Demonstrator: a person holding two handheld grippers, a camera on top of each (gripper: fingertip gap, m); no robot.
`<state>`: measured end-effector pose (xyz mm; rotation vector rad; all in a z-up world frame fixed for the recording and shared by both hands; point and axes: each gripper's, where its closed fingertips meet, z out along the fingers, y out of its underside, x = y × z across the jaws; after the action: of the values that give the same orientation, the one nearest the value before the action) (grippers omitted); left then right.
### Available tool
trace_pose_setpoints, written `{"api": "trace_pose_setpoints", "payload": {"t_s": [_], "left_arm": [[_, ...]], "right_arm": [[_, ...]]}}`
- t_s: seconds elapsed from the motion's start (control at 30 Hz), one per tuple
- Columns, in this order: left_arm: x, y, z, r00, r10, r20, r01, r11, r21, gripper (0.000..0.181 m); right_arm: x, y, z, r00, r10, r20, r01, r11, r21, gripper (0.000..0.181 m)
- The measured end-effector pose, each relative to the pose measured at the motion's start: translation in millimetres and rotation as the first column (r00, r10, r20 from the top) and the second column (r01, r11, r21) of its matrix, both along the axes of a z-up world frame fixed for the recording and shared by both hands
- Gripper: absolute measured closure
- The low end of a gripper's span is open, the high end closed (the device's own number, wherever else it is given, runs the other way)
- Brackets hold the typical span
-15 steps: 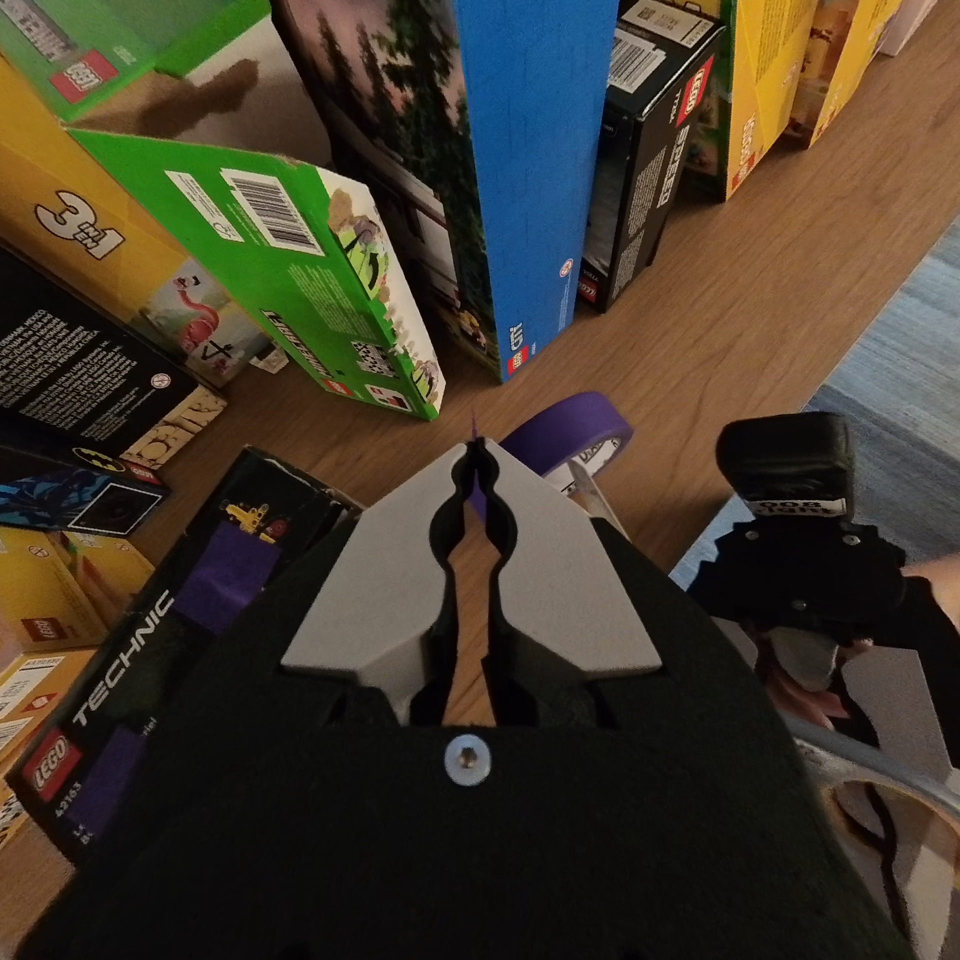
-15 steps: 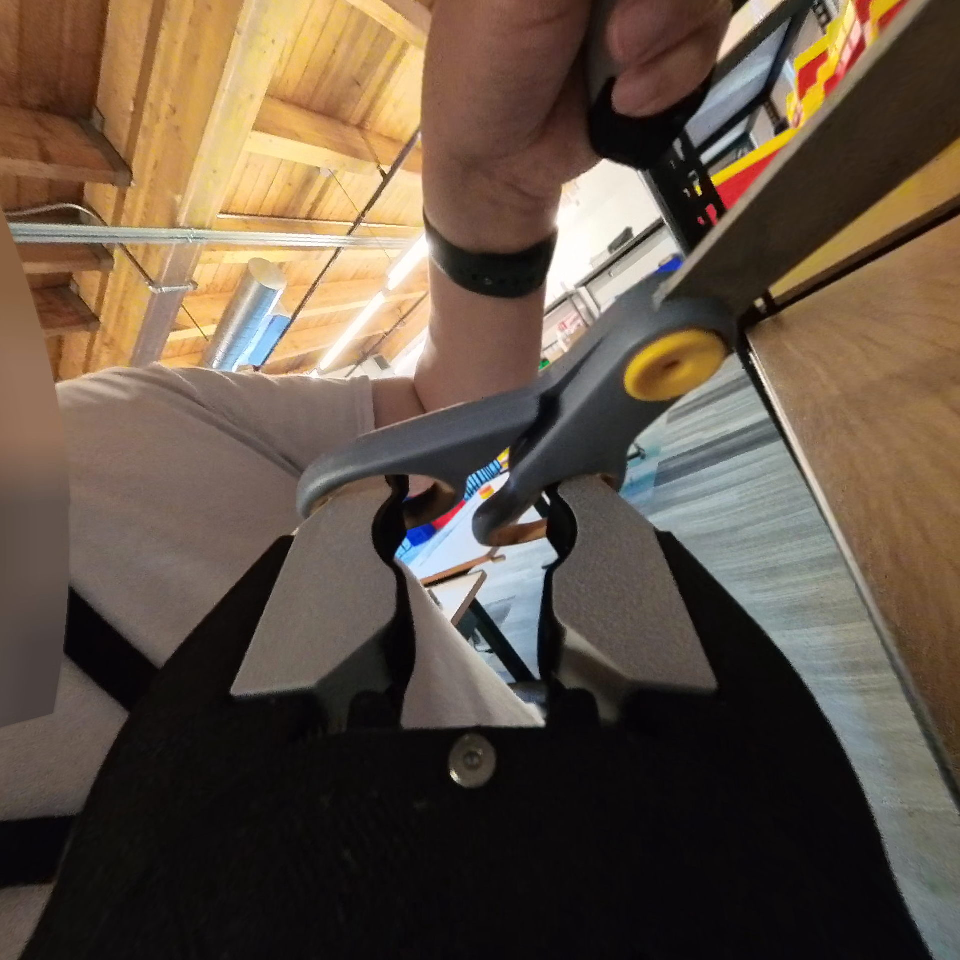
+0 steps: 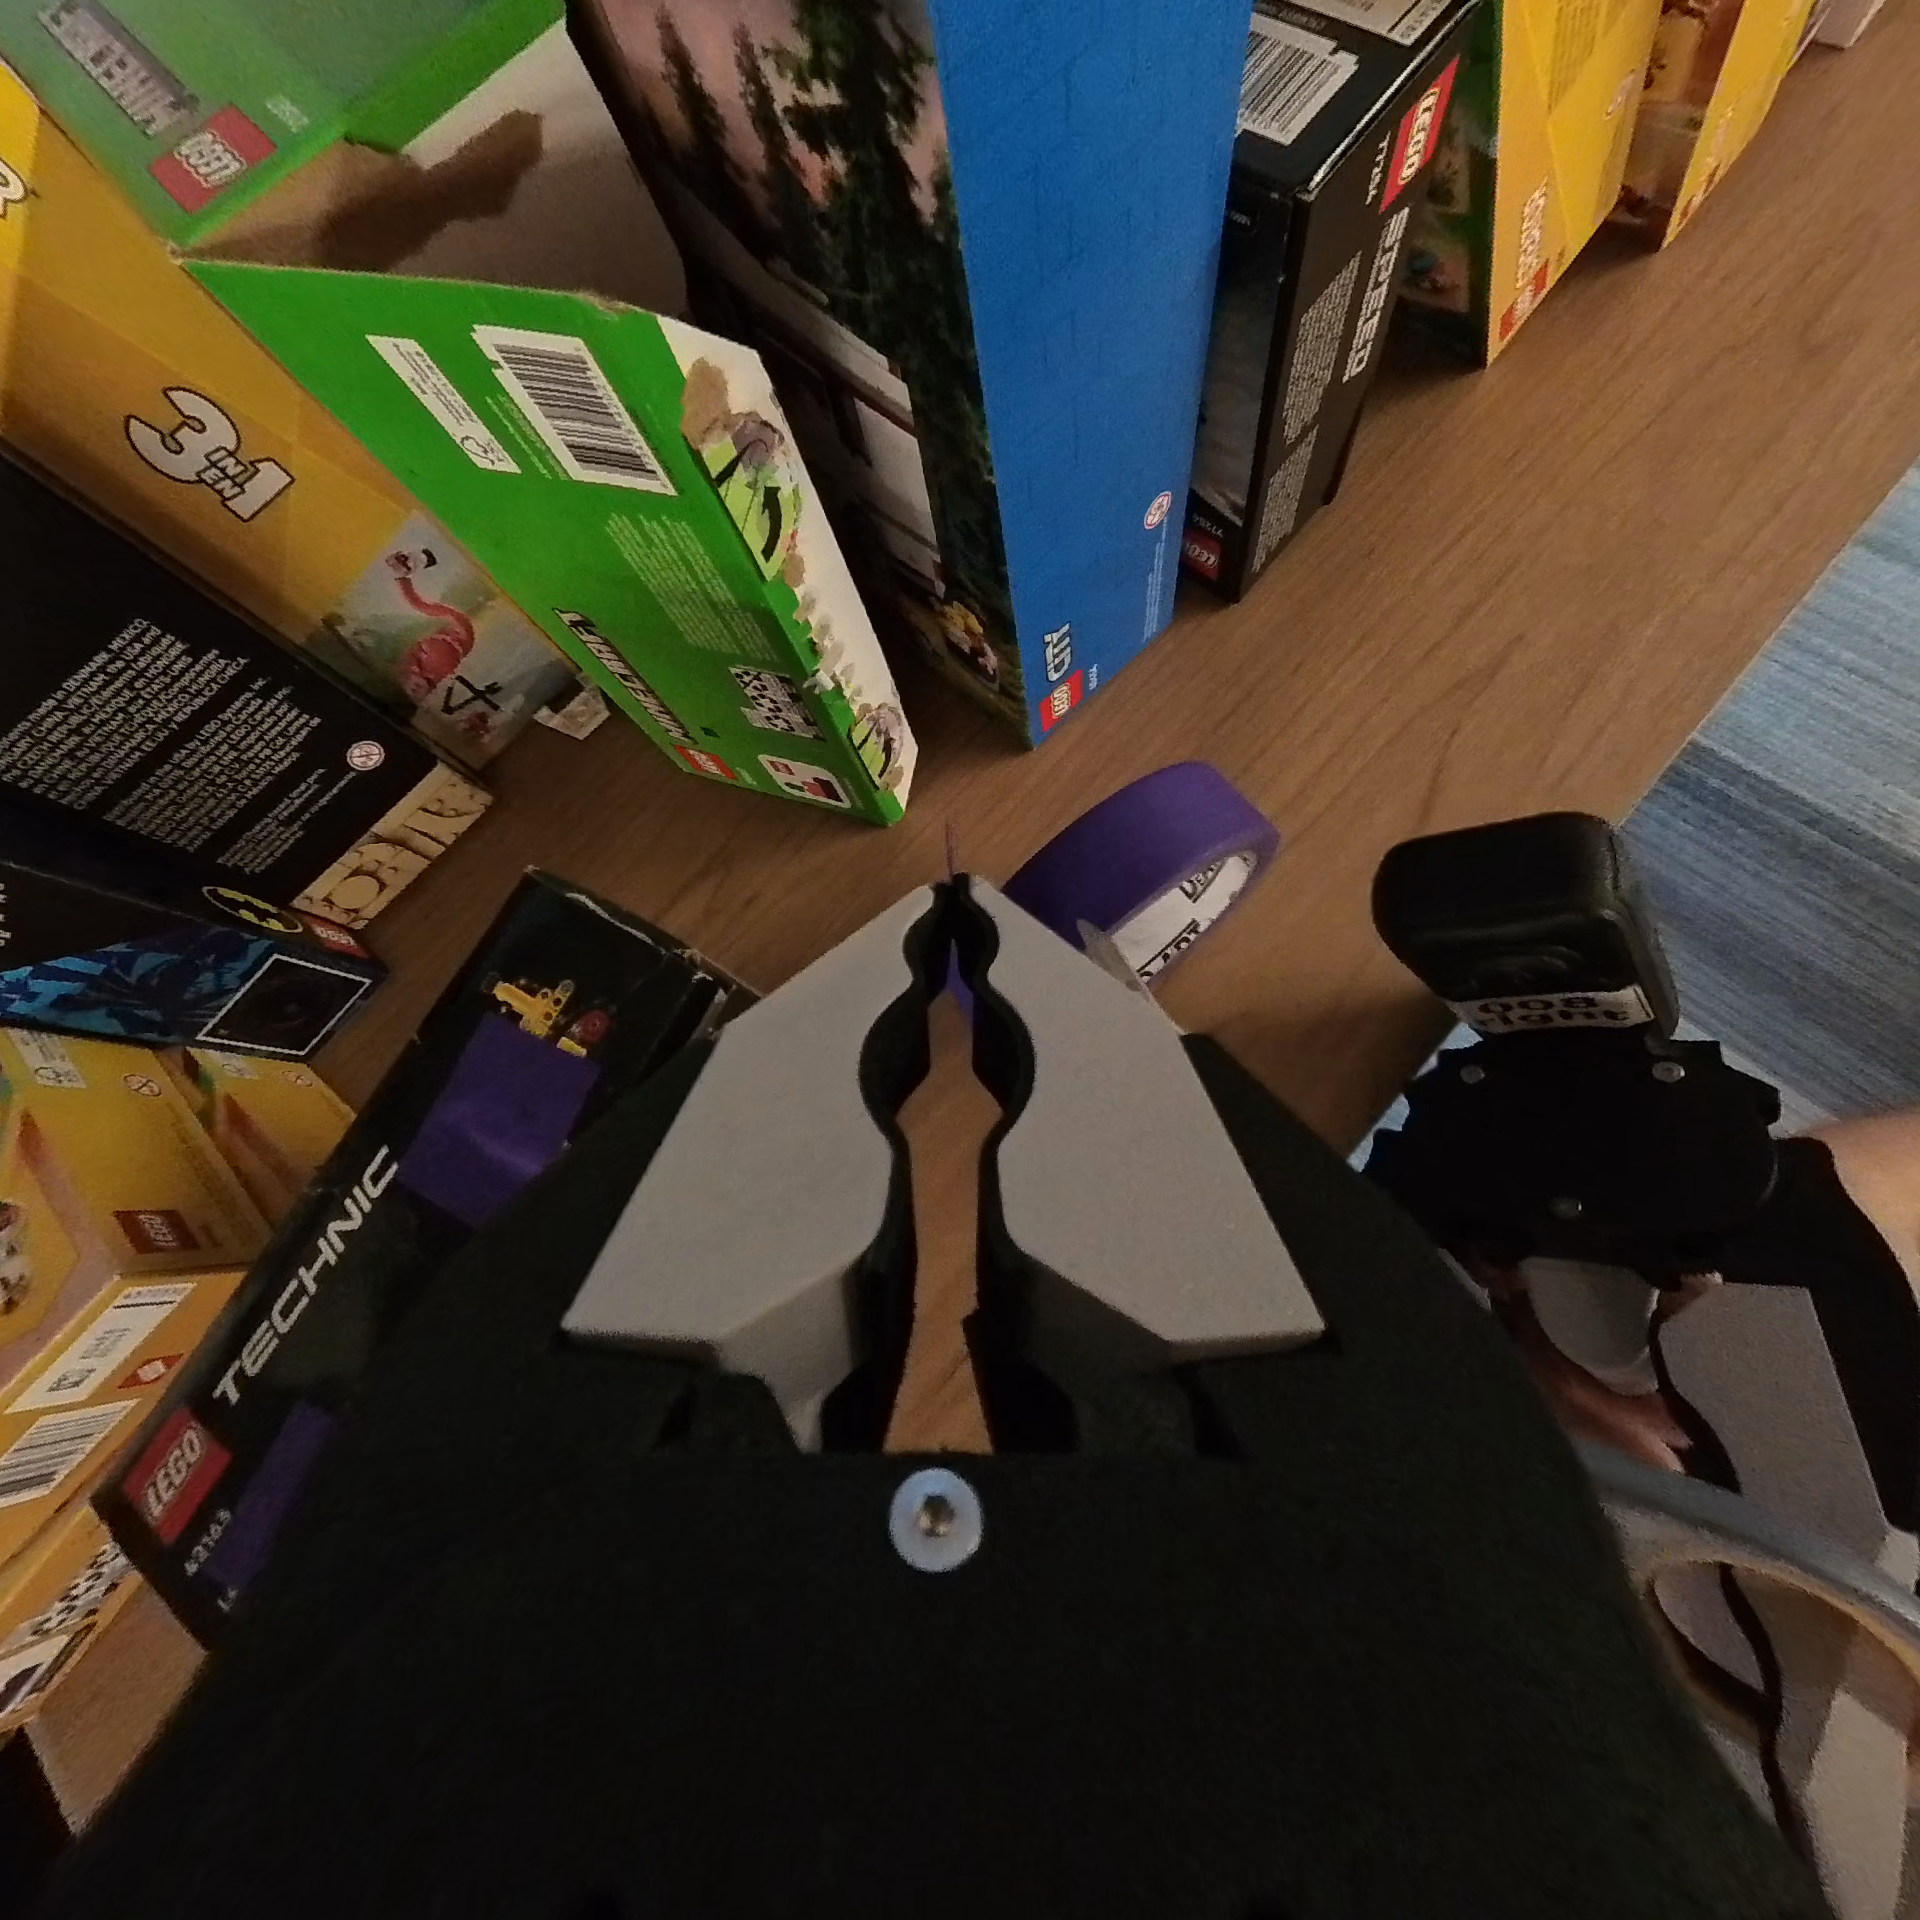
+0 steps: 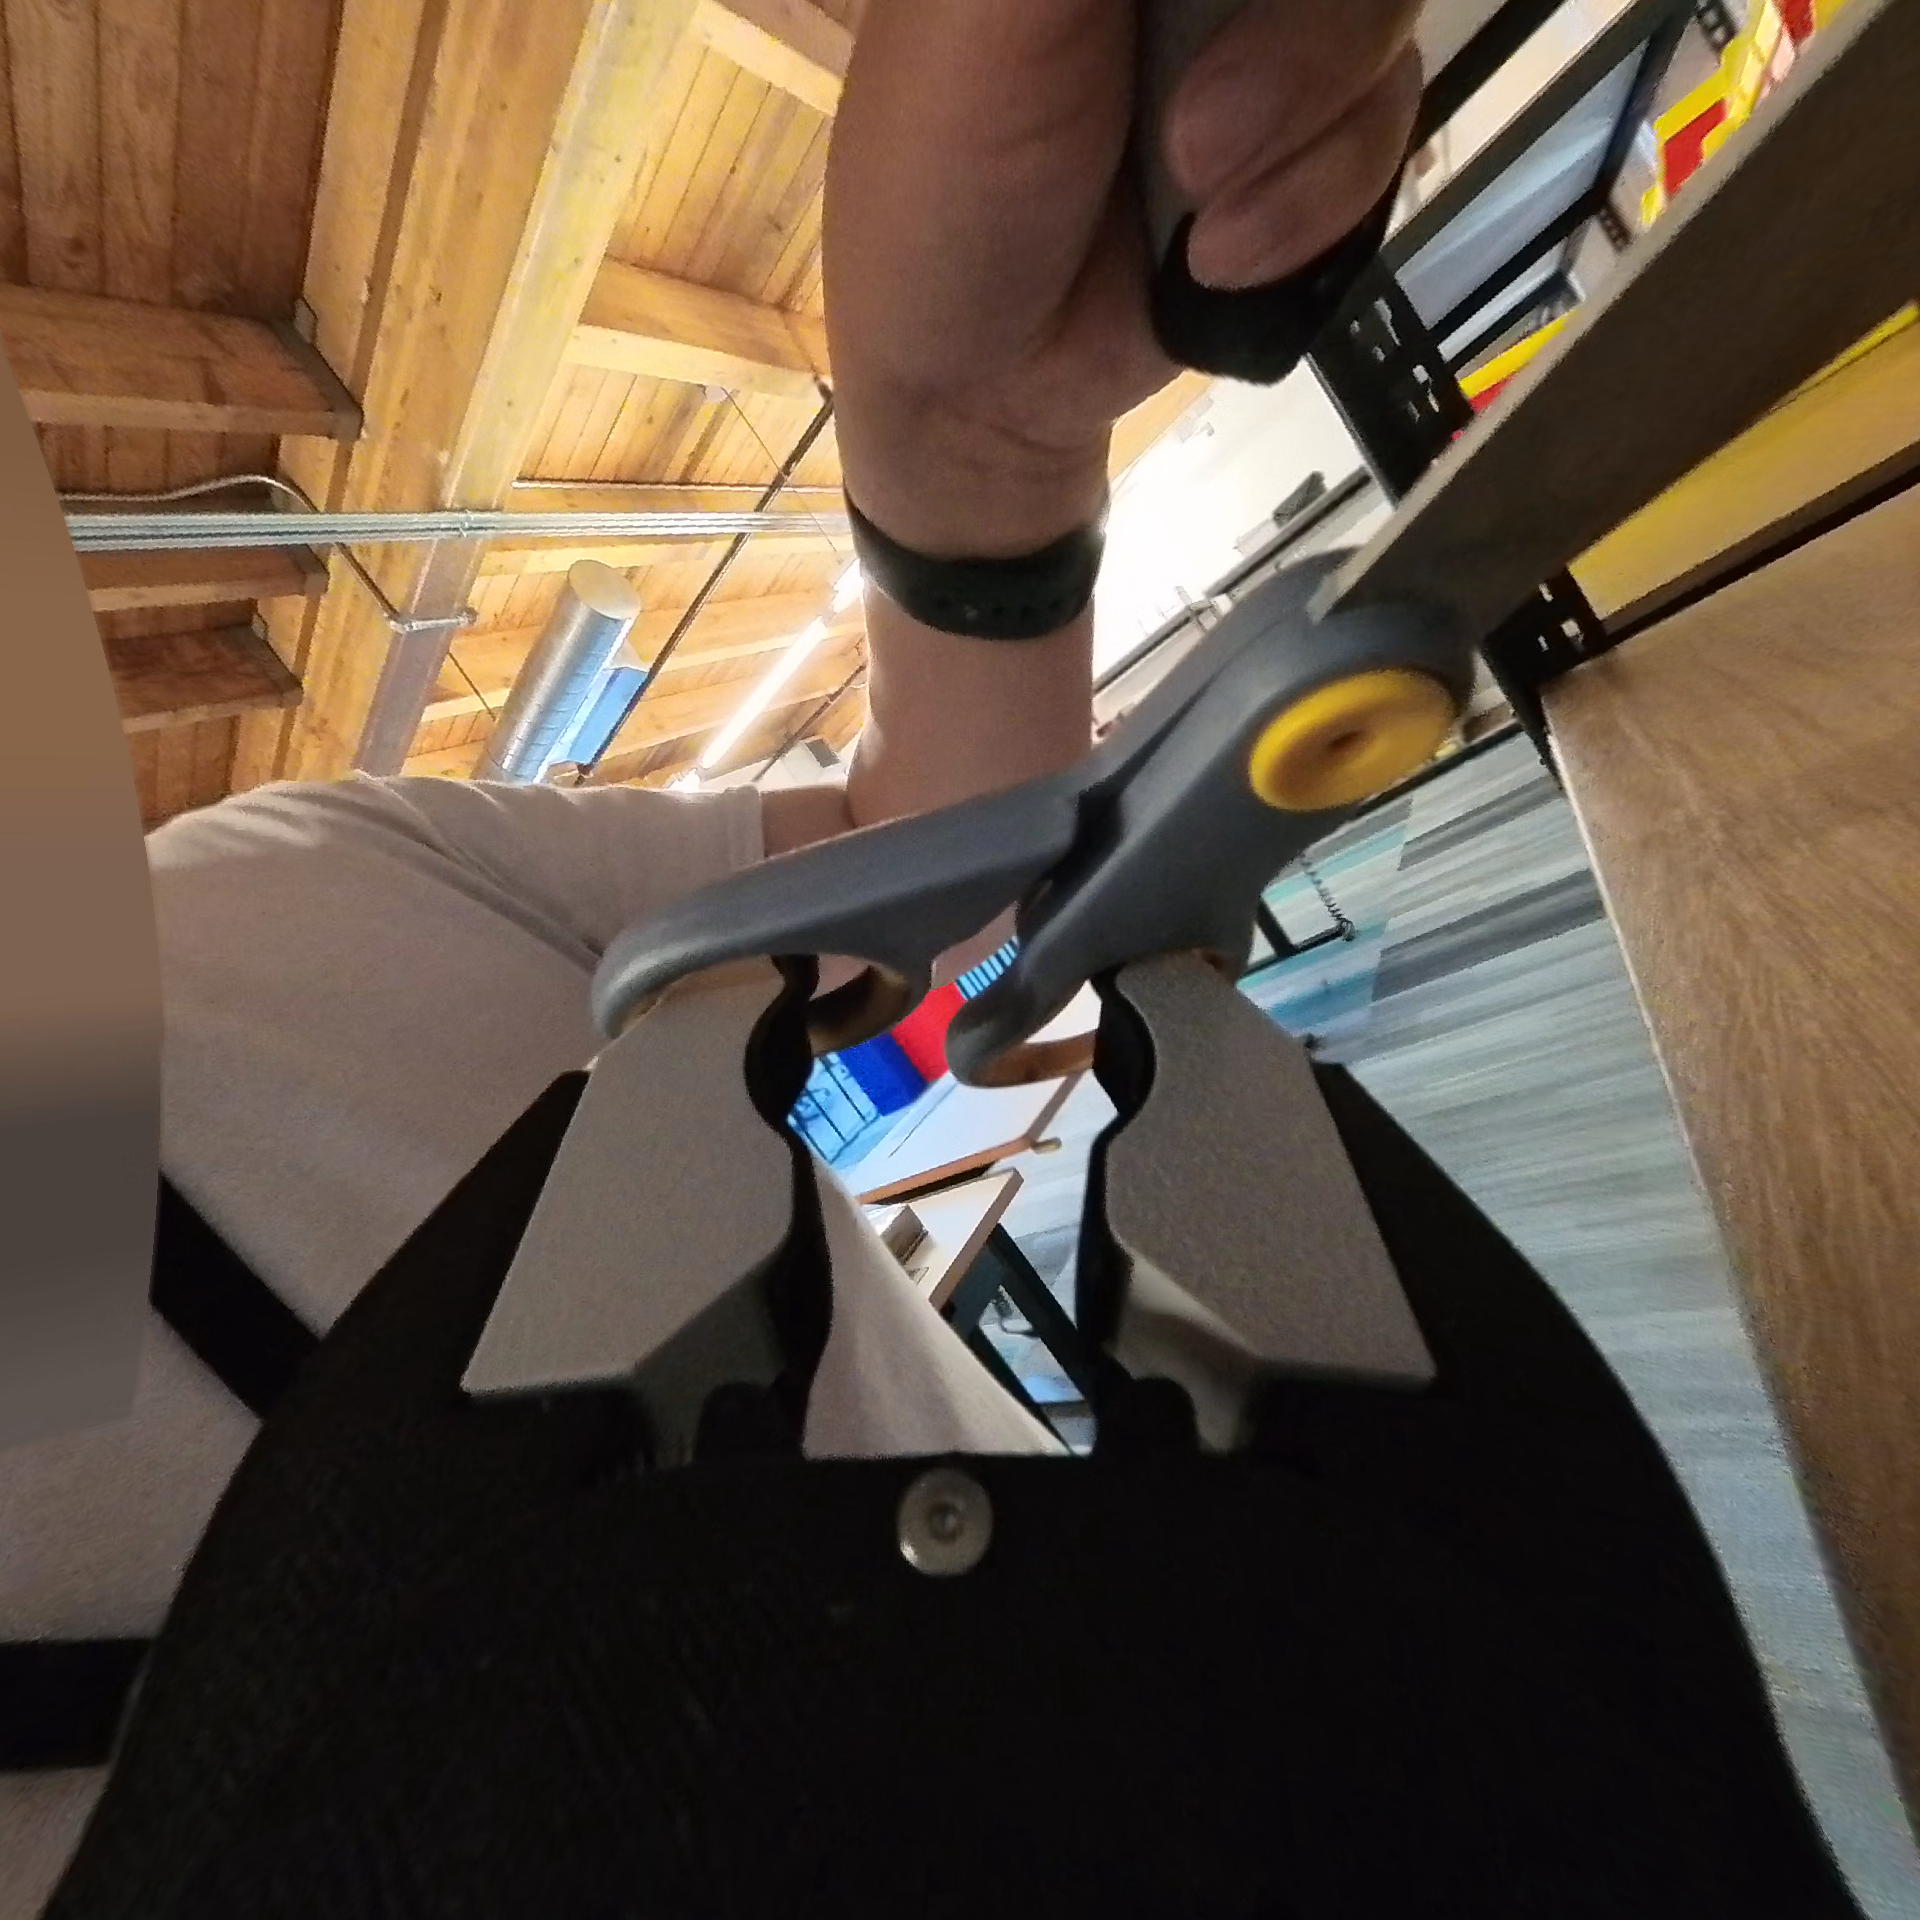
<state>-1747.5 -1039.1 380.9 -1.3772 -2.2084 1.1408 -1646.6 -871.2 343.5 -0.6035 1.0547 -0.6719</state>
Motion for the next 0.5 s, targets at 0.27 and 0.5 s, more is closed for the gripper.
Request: {"api": "trace_pose_setpoints", "payload": {"t_s": [0.27,0.5], "left_arm": [[3,-2,0,1.000,0.004,0.008,-0.004,1.000,-0.004,0.181],[1,0,0,1.000,-0.008,0.006,0.008,1.000,-0.012,0.181]], "right_arm": [[-1,-15,-1,0.999,-0.034,-0.031,0.035,0.999,0.036,0.131],[0,-22,-2,0.996,-0.034,-0.079,0.037,0.999,0.039,0.131]]}}
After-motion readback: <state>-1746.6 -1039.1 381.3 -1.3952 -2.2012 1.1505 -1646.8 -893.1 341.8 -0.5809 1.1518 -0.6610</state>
